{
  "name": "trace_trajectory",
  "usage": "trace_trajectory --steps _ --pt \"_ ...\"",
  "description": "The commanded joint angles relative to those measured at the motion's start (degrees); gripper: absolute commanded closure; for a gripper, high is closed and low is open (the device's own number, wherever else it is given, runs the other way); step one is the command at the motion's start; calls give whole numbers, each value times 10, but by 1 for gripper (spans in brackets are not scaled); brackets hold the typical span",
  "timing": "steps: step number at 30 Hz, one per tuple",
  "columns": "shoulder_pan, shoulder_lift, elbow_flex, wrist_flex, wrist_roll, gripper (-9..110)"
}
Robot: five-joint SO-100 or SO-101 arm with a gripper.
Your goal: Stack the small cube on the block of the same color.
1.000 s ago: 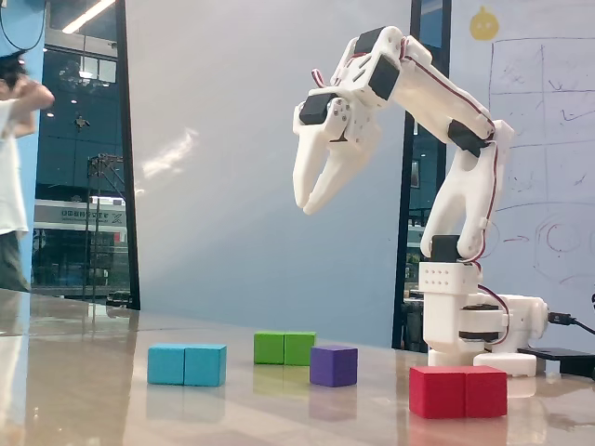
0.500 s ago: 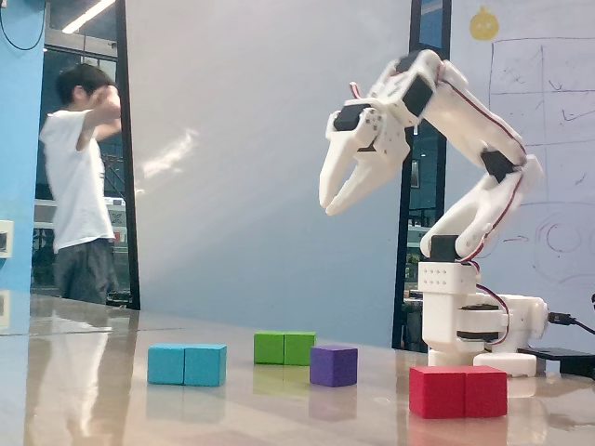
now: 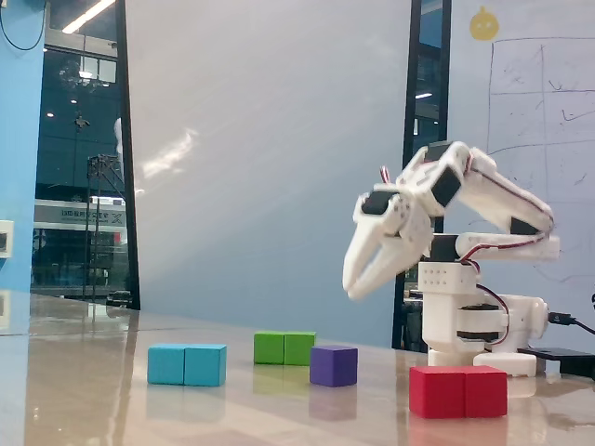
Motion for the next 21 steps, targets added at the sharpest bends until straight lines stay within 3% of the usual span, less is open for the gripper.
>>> trace_trajectory --steps 1,8,21 --pt "5 71 41 25 -1 101" --pt "5 154 85 66 5 101" --pt "5 155 134 50 3 101"
